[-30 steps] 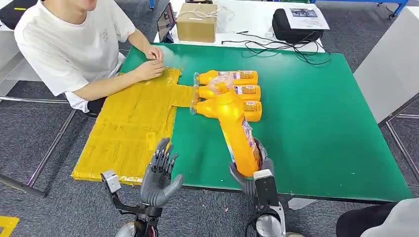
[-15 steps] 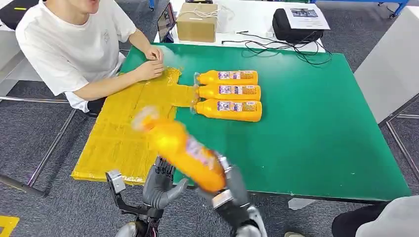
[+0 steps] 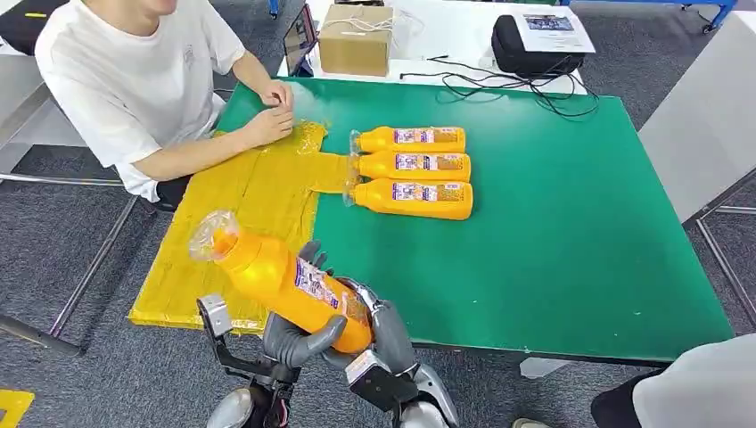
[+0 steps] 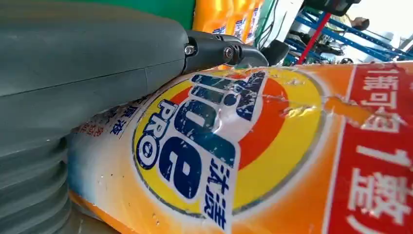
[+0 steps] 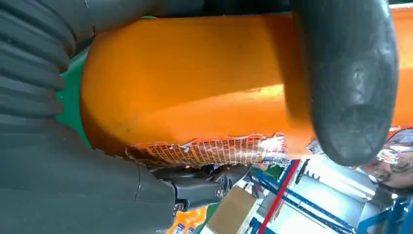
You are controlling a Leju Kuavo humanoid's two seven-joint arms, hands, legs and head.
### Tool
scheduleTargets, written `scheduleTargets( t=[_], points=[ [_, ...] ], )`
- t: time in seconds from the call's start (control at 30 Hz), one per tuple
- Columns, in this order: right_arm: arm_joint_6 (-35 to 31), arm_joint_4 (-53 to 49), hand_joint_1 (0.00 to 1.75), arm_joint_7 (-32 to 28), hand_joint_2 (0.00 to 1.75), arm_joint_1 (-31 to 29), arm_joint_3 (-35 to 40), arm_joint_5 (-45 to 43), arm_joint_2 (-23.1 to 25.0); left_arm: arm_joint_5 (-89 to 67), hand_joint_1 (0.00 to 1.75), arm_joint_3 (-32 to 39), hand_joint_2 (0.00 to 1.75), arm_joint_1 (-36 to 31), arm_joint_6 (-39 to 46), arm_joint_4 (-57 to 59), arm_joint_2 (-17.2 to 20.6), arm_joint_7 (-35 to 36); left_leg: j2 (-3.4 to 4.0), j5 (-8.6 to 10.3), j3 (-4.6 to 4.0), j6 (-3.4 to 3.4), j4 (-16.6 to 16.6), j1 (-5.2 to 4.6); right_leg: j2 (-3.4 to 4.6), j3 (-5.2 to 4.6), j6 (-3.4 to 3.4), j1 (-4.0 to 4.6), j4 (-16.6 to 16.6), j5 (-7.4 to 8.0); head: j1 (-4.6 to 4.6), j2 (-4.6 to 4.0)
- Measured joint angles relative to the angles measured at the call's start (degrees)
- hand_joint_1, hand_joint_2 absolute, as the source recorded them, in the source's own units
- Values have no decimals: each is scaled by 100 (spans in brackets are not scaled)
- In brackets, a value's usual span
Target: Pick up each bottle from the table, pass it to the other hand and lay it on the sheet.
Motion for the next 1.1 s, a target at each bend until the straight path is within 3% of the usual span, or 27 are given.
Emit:
scheduleTargets(
  t=[0.03,0.07,0.1,0.13,0.17,0.2,0.23,0.33,0.37,0.57,0.87,0.97,1.1],
  points=[
    [13,28,175,2,175,-14,4,2,-2,20,0,2,175,0,-35,0,2,-2,0,0,-1,0,0,0,0,-1,0,0,0,0,0,0],
    [28,54,175,6,175,-30,15,2,-6,119,77,4,175,5,-119,-2,2,-4,0,0,-1,0,0,0,0,-1,0,1,0,0,0,0],
    [44,81,175,15,175,-45,33,-18,-15,269,175,9,175,19,-258,-9,2,2,0,0,-1,0,0,0,1,-2,0,1,0,0,0,0],
    [61,102,175,20,175,-50,37,-50,-22,380,175,22,175,40,-388,-28,9,20,0,-1,-1,-1,0,0,1,-2,-1,1,0,-1,0,0],
    [83,120,112,31,175,-52,37,-57,-35,396,175,37,175,63,-475,-53,33,9,0,-1,-1,-1,0,1,1,-3,-1,1,0,-1,0,0],
    [94,135,35,33,175,-55,44,-35,-44,369,175,50,175,91,-518,-72,50,-20,1,-1,-1,-1,0,1,1,-4,-1,0,0,-1,0,0],
    [109,151,0,31,175,-63,50,-4,-46,356,175,66,175,115,-553,-79,52,-44,1,-1,-1,-1,0,1,1,-4,-1,1,0,-1,-2,0],
    [328,168,0,11,175,-61,63,-18,-59,610,175,136,175,142,-862,-83,68,-52,1,0,-1,-1,0,1,1,-5,-1,0,0,-1,0,0],
    [408,168,0,11,0,-51,68,-35,-61,742,175,170,175,149,-1055,-81,78,-96,1,0,-1,-1,0,0,1,-5,-1,0,0,-1,0,0],
    [572,110,0,-41,0,19,90,-96,-68,905,175,262,175,152,-1644,-13,111,-219,3,0,1,-1,0,0,1,-5,-1,0,0,-1,0,0],
    [376,-376,0,109,0,450,-118,-358,-85,224,175,234,175,94,-1098,-30,52,-308,1,-1,-5,0,0,0,1,-5,-1,0,0,-2,2,0],
    [251,-569,0,92,0,576,-190,-431,-92,-266,175,262,175,43,-543,-68,44,-418,0,0,-3,-1,0,0,0,-6,-1,1,0,-1,2,0],
    [-101,-877,0,9,0,735,-289,-398,-168,-2176,175,352,175,-65,1306,-70,-44,-870,0,0,-4,0,0,1,0,-3,0,1,0,-1,0,0]
  ],
)
